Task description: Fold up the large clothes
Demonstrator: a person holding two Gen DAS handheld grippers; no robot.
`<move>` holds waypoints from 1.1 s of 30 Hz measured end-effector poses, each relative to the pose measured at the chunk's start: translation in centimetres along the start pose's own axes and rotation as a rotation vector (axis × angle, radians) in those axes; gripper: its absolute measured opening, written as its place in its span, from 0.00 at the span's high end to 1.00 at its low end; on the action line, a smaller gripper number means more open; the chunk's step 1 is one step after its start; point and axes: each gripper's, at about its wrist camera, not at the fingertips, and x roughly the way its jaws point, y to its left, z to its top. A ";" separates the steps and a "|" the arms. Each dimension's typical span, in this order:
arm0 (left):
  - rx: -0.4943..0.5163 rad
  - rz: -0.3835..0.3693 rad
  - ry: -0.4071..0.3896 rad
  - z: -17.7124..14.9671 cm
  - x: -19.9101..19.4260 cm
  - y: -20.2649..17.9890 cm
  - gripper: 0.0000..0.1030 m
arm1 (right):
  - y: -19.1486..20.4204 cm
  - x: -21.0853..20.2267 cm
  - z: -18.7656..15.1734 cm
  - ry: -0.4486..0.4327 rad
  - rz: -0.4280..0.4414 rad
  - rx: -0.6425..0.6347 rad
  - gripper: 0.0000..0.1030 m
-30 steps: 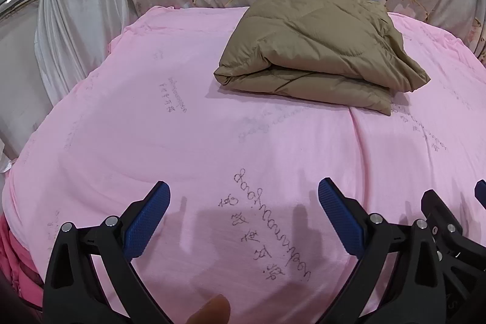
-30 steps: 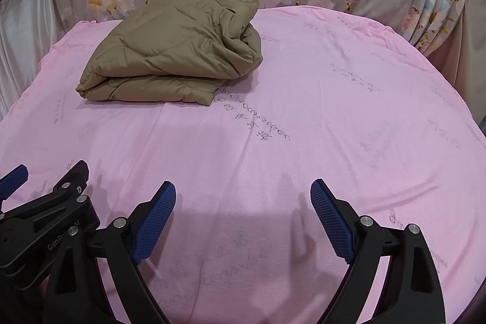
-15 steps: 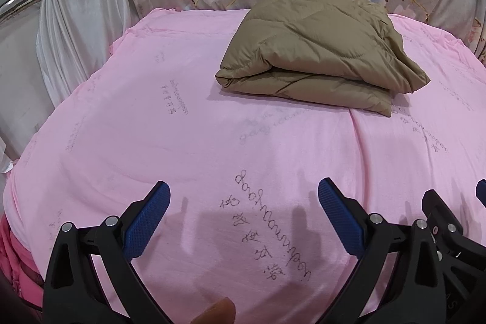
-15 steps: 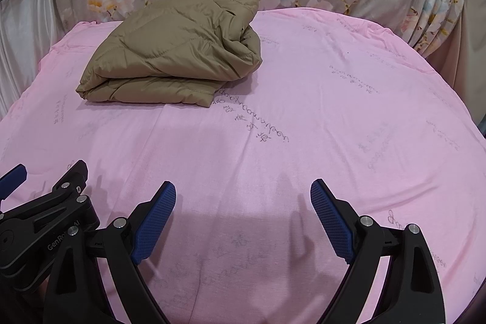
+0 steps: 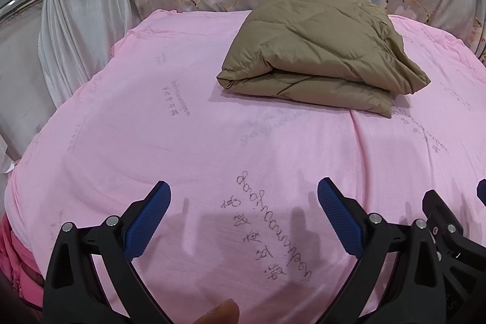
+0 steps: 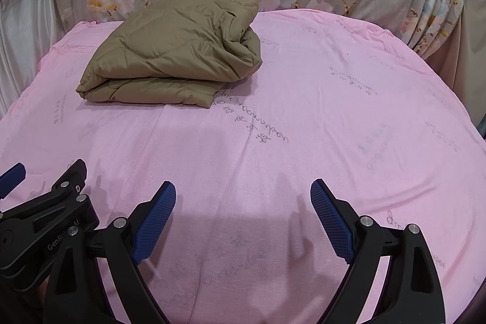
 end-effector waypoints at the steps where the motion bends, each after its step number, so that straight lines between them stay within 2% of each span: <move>1: 0.000 0.001 -0.001 0.0 -0.1 0.0 0.08 | 0.0 0.0 0.0 0.000 0.000 0.000 0.15; 33: 0.002 0.003 -0.013 0.2 -0.4 -0.2 0.14 | 0.2 -0.1 0.0 -0.004 -0.004 -0.003 0.15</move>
